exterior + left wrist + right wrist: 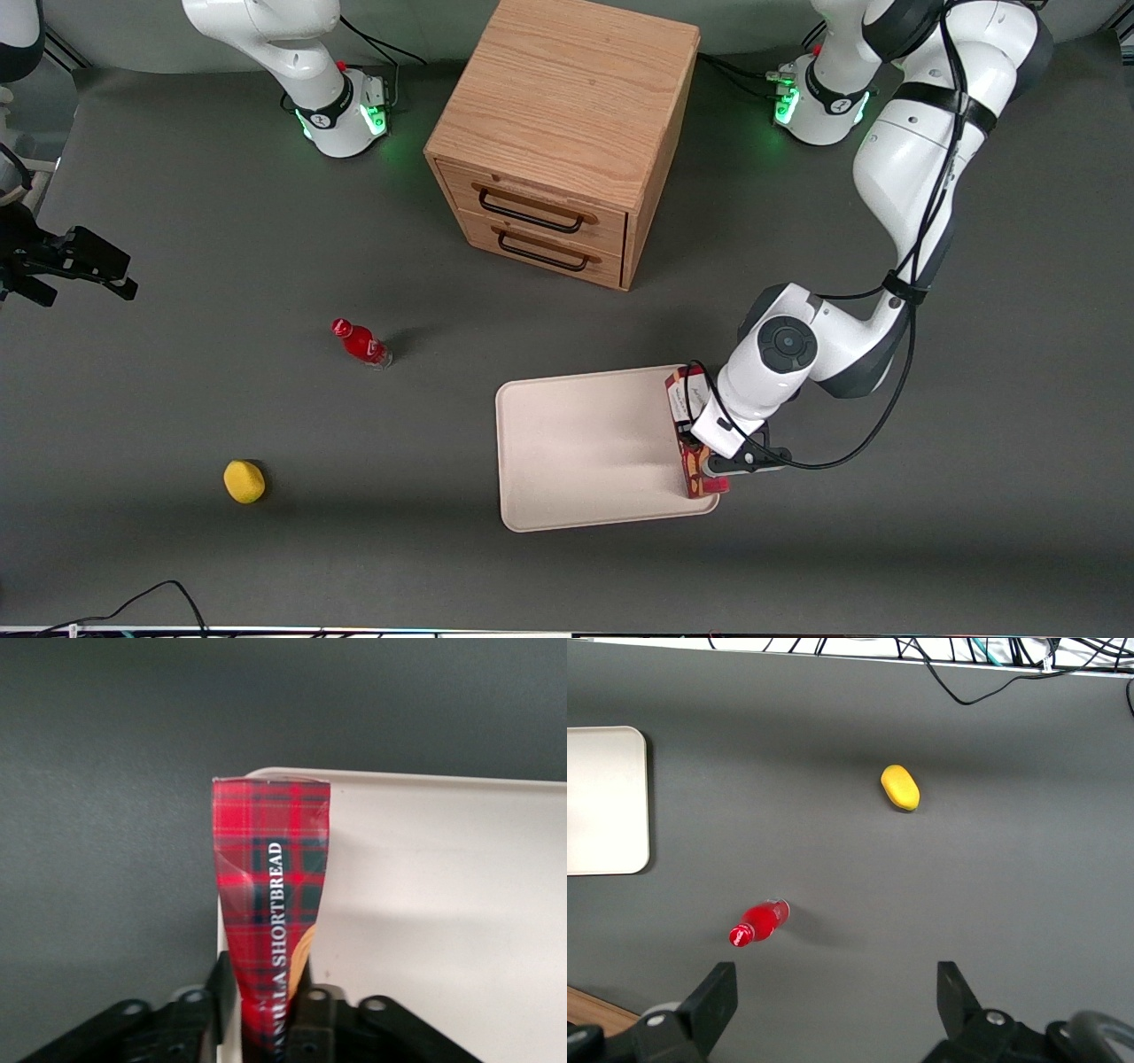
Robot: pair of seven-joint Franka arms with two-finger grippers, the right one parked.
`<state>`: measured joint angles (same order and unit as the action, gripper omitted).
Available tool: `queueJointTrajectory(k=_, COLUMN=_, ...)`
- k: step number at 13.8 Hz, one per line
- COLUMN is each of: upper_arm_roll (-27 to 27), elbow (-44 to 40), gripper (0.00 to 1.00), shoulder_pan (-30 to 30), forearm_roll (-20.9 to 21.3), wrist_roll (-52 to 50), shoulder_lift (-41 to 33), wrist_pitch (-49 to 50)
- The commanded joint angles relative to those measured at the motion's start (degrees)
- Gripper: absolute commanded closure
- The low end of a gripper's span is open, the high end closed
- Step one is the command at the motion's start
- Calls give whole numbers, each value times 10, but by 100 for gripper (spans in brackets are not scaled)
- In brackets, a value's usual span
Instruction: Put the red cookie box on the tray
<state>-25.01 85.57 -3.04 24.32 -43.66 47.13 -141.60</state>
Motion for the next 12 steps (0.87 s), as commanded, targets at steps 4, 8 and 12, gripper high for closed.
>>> queueJointTrajectory(k=4, upper_arm_roll=-8, elbow=-1, gripper=0, shoulder_pan=17, forearm_roll=-50, wrist_roll=-3, shoulder_lift=-105, wrist_pitch=160)
queueJointTrajectory(k=8, upper_arm_roll=32, elbow=-5, gripper=0, shoulder_pan=36, forearm_roll=-180, wrist_roll=165, shoulder_lift=-235, wrist_pitch=346)
queueJointTrajectory(k=12, upper_arm_roll=178, elbow=32, gripper=0, shoulder_pan=30, forearm_roll=-288, wrist_roll=375, shoulder_lift=-360, wrist_pitch=475)
